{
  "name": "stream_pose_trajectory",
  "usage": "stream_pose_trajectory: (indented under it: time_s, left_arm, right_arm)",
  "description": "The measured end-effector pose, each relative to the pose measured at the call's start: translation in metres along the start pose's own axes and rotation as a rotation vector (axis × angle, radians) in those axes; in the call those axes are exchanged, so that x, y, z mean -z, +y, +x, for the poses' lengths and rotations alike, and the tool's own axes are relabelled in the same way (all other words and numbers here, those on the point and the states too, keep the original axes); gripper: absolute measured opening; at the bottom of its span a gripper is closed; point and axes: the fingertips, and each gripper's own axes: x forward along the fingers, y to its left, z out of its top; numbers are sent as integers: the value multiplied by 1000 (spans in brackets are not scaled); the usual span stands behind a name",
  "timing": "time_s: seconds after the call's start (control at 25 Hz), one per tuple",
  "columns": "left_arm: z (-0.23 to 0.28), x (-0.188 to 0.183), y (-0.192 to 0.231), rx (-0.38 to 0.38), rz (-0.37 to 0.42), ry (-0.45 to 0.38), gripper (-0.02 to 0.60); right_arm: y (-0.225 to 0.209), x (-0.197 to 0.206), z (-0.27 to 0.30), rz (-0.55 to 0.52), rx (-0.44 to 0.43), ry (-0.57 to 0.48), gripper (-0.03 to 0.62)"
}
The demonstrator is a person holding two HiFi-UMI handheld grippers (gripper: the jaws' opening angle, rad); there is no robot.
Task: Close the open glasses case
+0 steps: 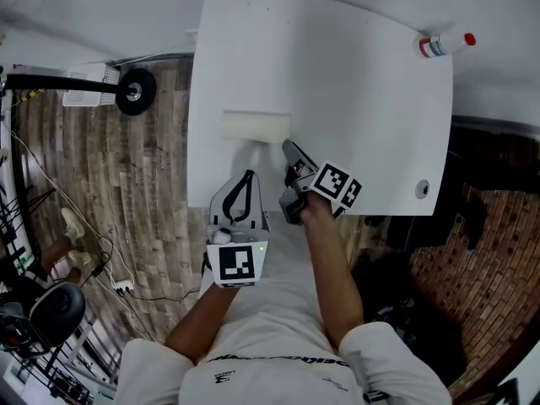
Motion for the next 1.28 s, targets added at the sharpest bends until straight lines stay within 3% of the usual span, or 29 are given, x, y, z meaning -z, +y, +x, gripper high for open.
stream_pose_trajectory:
  time_s: [0.36, 0.6, 1.12, 1.28]
  left_arm:
    - [-6, -9, 5, 13, -5, -3, -2]
    - [-11, -31, 9, 24, 7, -34, -2]
    - [-65, -86, 0, 65, 33, -59, -2]
    - [-85, -106, -6, 59, 31, -91, -2]
  right_arm:
    - [6, 7, -14, -5, 3, -17, 58]
    - [28, -3, -33, -4, -22, -86, 56]
    - [143, 1, -112, -227, -206, -155, -11]
    - [168, 5, -138, -340, -217, -173, -11]
